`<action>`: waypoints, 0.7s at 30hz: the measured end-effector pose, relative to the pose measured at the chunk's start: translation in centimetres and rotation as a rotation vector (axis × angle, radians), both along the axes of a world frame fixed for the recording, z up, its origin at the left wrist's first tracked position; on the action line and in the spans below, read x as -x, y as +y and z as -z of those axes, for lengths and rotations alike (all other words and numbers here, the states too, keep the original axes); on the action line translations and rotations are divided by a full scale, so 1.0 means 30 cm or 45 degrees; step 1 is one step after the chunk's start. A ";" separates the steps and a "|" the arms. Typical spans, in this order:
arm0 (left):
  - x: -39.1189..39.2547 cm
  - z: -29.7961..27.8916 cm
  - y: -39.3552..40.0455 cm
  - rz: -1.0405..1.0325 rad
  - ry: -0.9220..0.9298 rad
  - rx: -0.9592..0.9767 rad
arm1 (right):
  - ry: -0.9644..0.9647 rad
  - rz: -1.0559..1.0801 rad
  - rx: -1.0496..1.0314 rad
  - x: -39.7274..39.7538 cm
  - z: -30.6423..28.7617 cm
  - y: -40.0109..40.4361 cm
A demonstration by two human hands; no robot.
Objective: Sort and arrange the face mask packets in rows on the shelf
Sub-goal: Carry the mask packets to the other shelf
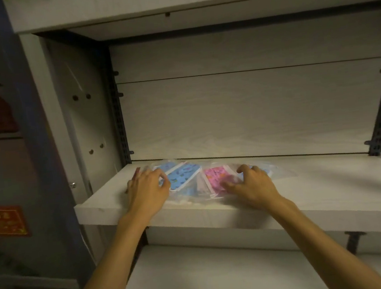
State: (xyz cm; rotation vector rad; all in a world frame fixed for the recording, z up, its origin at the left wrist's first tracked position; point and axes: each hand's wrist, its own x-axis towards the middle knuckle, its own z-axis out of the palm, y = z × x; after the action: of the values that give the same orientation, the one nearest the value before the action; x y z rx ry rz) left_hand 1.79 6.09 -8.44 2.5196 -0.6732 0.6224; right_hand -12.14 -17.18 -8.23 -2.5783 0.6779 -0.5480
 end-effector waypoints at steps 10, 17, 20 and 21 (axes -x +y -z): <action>-0.154 0.033 0.003 -0.051 0.258 -0.235 | -0.123 0.260 -0.278 -0.017 0.042 -0.052; -0.158 0.030 0.013 -0.052 0.288 -0.150 | -0.409 0.236 -0.625 0.012 0.044 -0.069; -0.157 0.030 0.016 -0.028 0.298 -0.058 | -0.512 0.145 -0.747 0.023 0.030 -0.060; -0.165 0.034 0.019 -0.015 0.314 -0.015 | -0.533 0.129 -0.750 0.021 0.027 -0.059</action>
State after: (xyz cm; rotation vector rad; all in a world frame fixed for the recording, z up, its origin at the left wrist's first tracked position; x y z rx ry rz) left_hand 6.75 6.67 -9.46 2.5558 -0.5733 0.3039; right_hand -12.77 -18.94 -9.04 -1.8197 0.6946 -0.7582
